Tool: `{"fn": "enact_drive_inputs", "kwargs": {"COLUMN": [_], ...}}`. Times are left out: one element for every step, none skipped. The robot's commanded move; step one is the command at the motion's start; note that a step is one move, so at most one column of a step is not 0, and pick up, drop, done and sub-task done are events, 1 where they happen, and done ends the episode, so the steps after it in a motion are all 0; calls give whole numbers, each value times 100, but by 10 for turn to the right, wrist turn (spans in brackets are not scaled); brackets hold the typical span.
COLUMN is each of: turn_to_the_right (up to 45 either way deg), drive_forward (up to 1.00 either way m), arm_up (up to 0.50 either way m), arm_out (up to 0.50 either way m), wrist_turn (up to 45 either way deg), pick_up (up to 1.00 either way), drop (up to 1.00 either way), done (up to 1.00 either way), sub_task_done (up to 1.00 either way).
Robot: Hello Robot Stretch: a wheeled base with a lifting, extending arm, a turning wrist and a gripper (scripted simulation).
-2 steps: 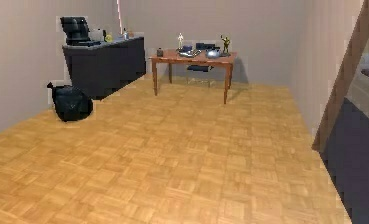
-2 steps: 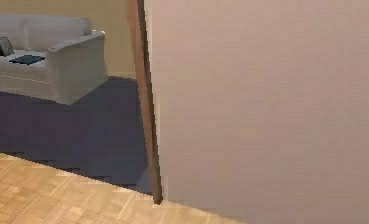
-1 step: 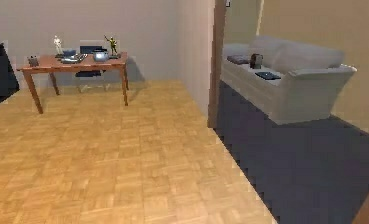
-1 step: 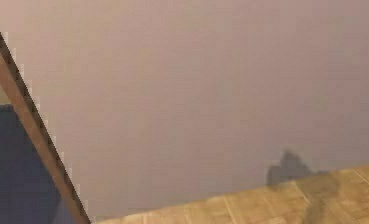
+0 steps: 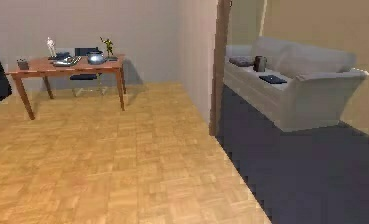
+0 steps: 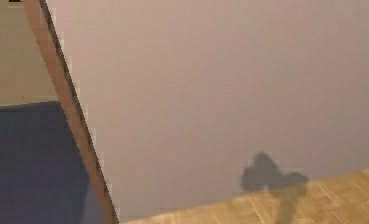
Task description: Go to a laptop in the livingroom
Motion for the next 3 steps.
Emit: {"fn": "enact_drive_inputs", "kwargs": {"turn_to_the_right": [120, 0, 210], "drive_forward": [0, 50, 0], "arm_up": [0, 0, 0], "arm_out": [0, 0, 0], "wrist_turn": [0, 0, 0], "pick_up": [0, 0, 0], "drop": [0, 0, 0], "done": [0, 0, 0], "sub_task_done": [0, 0, 0]}}
